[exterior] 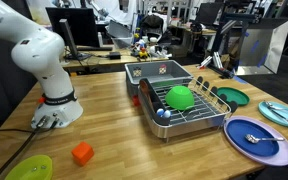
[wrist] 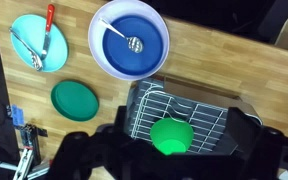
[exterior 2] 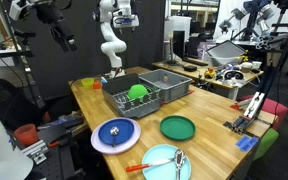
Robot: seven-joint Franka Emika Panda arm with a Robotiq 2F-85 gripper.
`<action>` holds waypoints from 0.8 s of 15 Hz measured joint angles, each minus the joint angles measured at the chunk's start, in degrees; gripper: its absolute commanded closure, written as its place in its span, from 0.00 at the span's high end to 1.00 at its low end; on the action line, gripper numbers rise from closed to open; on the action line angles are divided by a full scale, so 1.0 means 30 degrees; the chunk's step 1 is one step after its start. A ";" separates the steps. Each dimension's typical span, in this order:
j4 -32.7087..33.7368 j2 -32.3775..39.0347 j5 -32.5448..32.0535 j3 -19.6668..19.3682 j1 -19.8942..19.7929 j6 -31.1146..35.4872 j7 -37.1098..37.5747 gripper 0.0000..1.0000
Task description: Remove the blue spoon from the dish rack and put it on the blue plate
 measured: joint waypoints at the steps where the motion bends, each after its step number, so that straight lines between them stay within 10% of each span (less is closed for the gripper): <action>1: 0.0000 0.0000 0.0000 0.0000 0.0000 0.0000 0.0000 1.00; 12: 0.0405 0.0550 0.0000 0.0340 0.0398 0.0023 -0.0110 1.00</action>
